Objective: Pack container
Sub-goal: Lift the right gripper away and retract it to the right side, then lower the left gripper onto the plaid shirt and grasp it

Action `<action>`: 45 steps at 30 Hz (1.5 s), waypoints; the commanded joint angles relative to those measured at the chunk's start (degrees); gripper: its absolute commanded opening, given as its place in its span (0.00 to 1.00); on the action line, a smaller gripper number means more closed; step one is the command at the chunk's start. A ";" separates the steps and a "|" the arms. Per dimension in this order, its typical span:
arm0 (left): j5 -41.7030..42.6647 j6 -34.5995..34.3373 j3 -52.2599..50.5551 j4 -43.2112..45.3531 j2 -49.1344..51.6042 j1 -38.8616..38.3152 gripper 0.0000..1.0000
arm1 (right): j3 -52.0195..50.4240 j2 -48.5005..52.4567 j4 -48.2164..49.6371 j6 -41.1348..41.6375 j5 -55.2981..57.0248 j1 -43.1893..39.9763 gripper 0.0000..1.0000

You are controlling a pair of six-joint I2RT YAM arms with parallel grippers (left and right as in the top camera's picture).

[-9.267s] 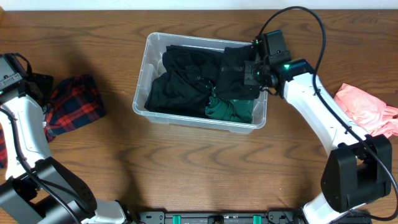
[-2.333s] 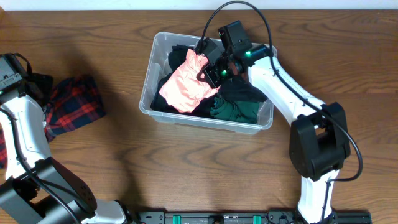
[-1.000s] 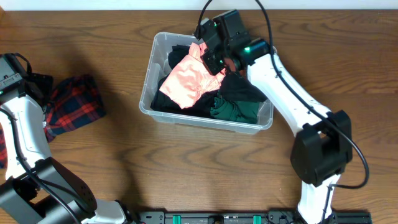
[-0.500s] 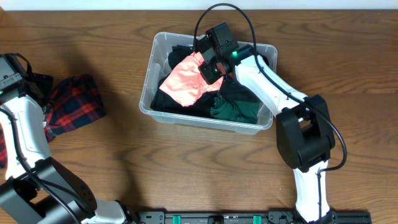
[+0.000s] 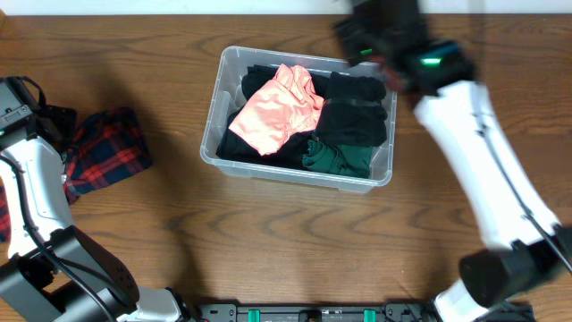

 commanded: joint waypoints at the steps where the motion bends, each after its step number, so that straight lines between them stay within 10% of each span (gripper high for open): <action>1: -0.87 -0.07 0.00 0.04 0.48 0.28 0.98 | -0.37 0.02 -3.98 3.78 8.52 -7.48 0.73; 5: -0.87 -0.07 0.00 0.04 0.48 0.28 0.98 | -1.11 0.37 -7.06 6.36 8.24 -17.11 0.99; 15: -0.87 -0.04 0.00 0.04 0.48 0.31 0.98 | -3.13 2.69 -9.57 6.93 4.26 -33.29 0.99; 31: -1.09 3.58 -0.02 -1.31 0.48 0.68 0.90 | -3.15 3.58 -11.98 6.88 3.10 -35.87 0.99; 45: -1.09 -21.51 -8.17 -2.03 1.09 4.83 0.88 | -3.15 3.58 -11.98 6.88 3.13 -35.80 0.99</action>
